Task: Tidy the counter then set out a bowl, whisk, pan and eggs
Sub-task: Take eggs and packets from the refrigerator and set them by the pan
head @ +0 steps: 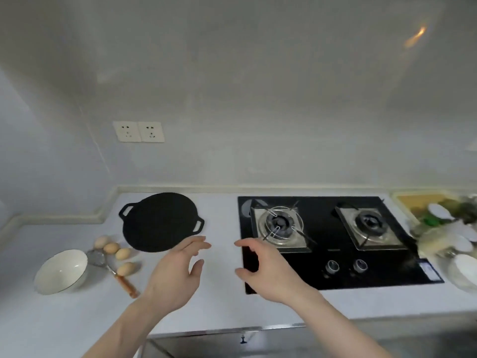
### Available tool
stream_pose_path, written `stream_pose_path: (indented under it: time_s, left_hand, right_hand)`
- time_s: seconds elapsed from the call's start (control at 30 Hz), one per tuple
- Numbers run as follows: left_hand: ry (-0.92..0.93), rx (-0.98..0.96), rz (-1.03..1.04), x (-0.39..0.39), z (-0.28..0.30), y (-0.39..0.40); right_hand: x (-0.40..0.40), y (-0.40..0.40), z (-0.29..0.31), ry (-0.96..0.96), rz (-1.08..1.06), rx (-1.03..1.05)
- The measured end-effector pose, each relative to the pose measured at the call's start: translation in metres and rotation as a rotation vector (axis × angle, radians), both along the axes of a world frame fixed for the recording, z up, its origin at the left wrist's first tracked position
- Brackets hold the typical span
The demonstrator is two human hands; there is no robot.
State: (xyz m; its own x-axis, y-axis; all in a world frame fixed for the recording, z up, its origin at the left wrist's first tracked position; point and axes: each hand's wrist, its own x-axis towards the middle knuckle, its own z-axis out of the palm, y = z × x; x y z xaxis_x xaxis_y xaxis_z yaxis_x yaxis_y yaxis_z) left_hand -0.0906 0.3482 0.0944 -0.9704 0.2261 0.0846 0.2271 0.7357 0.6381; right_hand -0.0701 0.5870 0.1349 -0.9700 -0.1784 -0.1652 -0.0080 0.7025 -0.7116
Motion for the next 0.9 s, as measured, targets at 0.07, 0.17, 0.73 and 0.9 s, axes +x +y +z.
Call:
stream_pose_path:
  time_s: [0.07, 0.17, 0.73, 0.9]
  left_hand:
    - [0.012, 0.009, -0.101, 0.006, 0.013, 0.047]
    - [0.055, 0.011, -0.264, 0.02, 0.034, 0.125]
    - [0.238, -0.021, -0.99, 0.131, 0.092, 0.486]
    - [0.233, 0.012, -1.216, 0.163, 0.096, 0.59]
  right_hand:
    - [0.029, 0.046, 0.012, 0.033, -0.09, -0.03]
    - [0.077, 0.118, 0.024, 0.086, -0.236, -0.034]
    - [0.318, 0.373, 0.071, 0.222, -0.889, 0.12]
    - [0.377, 0.421, 0.072, 0.231, -1.123, 0.138]
